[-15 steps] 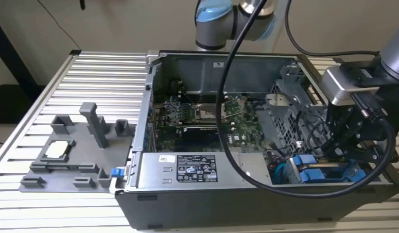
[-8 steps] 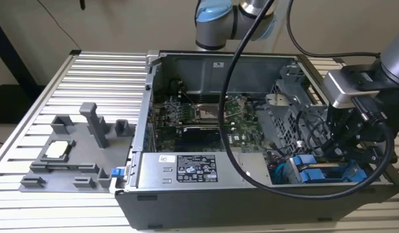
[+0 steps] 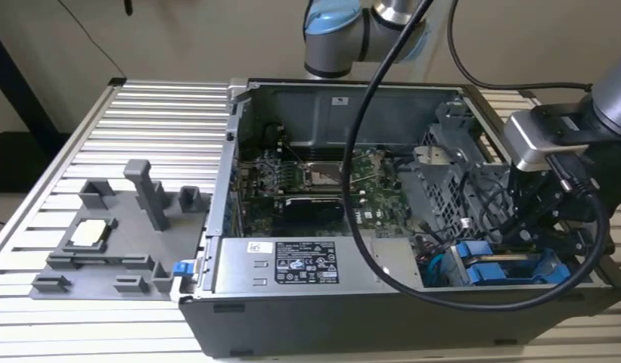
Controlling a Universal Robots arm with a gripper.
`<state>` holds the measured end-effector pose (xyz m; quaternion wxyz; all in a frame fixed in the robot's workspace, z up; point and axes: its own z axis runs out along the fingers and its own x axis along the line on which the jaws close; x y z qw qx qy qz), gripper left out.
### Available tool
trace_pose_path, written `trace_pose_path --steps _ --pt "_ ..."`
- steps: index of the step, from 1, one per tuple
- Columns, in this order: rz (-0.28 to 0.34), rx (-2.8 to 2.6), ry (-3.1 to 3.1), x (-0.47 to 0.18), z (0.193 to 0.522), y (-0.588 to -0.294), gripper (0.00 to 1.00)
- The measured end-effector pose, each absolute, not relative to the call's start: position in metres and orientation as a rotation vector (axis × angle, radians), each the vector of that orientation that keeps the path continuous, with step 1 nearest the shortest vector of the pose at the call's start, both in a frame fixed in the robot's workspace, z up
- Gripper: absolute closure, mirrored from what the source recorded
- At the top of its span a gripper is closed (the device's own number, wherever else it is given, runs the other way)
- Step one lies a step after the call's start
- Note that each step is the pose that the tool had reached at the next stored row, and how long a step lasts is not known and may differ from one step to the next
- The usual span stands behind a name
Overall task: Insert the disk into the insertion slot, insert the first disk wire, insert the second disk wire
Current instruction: 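Insert the second disk wire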
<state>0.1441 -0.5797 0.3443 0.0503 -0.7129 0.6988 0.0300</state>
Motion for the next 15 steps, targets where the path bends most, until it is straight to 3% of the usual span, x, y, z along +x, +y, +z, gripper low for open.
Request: trace_pose_path --steps 15 --pt "0.080 -2.143 2.163 0.1454 0.3409 -0.5797 0.84"
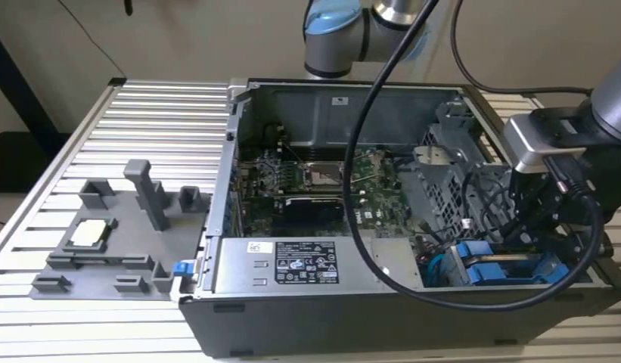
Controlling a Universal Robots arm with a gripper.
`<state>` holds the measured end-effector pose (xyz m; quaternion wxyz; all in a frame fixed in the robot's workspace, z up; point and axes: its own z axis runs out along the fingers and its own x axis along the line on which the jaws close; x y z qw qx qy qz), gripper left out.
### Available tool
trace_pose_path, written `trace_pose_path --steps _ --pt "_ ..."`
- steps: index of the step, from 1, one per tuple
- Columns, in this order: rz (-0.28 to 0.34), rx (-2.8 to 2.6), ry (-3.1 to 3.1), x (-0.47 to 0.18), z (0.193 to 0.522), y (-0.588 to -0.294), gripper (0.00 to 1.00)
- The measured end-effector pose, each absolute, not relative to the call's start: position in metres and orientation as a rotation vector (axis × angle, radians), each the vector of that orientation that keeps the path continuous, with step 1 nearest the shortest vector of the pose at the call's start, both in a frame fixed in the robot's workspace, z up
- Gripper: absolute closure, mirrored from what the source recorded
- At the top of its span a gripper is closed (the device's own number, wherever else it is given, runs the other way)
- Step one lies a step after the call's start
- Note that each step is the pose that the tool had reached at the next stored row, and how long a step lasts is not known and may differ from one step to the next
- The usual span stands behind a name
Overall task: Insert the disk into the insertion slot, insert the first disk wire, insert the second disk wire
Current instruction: 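Insert the second disk wire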
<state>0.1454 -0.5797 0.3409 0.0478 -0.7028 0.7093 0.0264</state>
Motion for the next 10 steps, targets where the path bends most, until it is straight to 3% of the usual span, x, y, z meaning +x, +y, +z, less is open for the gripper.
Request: trace_pose_path --steps 10 --pt "0.080 -2.131 2.174 0.1453 0.3352 -0.5796 0.84"
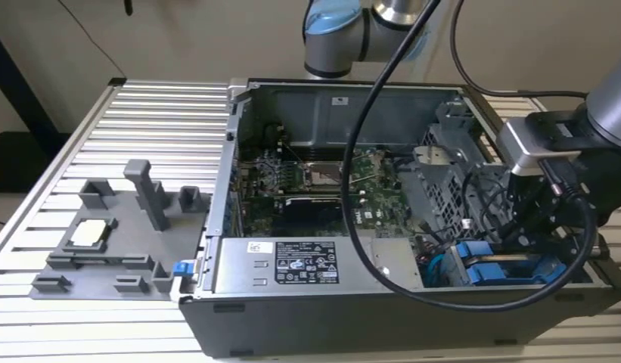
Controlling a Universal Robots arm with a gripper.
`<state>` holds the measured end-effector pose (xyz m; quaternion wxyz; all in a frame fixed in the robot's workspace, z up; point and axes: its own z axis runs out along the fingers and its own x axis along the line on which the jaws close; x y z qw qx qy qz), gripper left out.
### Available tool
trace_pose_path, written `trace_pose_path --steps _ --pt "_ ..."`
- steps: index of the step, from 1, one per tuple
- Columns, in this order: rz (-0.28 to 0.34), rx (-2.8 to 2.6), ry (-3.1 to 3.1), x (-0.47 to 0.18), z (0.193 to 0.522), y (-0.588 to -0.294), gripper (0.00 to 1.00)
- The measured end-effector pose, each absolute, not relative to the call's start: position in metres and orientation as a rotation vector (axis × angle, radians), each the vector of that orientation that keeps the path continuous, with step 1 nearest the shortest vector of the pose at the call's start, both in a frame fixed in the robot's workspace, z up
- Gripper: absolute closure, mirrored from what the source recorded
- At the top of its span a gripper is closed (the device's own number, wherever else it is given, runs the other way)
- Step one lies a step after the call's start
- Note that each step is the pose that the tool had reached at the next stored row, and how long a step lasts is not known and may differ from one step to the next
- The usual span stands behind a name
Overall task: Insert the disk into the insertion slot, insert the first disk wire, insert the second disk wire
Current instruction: 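Insert the second disk wire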
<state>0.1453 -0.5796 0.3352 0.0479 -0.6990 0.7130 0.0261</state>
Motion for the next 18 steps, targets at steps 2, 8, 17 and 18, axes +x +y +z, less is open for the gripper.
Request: trace_pose_path --steps 2,8,17,18 --pt "0.079 -2.132 2.174 0.145 0.335 -0.580 0.76" --pt "0.079 -2.132 2.175 0.145 0.351 -0.580 0.76" --pt "0.078 -2.133 2.176 0.145 0.381 -0.580 0.76" --pt "0.078 -2.133 2.176 0.145 0.381 -0.580 0.76"
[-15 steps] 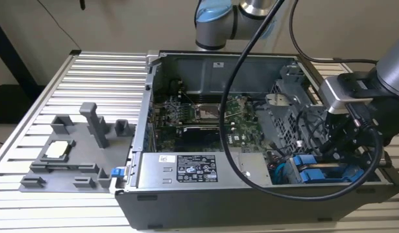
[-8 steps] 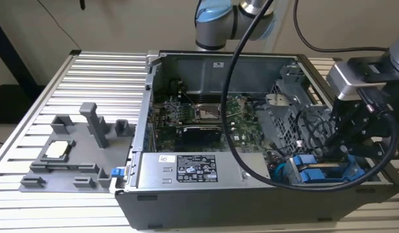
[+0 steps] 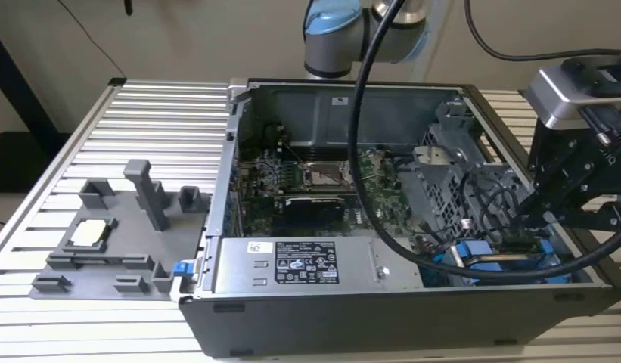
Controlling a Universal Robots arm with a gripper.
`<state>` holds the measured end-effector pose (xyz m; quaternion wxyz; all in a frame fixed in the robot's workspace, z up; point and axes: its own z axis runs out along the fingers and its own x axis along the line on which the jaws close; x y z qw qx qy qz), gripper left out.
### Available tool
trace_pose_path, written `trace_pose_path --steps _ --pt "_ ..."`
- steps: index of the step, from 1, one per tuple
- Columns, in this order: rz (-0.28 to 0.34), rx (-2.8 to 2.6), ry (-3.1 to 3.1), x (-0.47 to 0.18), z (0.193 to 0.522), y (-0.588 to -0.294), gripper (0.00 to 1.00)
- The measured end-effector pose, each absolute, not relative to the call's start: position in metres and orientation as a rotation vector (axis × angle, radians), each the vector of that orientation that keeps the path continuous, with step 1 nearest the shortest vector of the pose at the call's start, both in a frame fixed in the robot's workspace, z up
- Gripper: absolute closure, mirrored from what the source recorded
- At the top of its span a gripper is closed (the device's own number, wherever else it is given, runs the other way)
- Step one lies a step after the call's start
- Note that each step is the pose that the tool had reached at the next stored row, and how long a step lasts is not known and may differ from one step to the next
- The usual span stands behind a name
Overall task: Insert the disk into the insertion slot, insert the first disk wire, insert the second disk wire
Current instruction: 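Insert the second disk wire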
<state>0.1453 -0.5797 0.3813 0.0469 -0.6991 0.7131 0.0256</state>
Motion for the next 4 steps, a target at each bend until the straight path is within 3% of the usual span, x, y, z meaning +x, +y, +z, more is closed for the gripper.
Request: trace_pose_path --steps 4 --pt "0.078 -2.133 2.176 0.1453 0.3823 -0.5797 0.76"
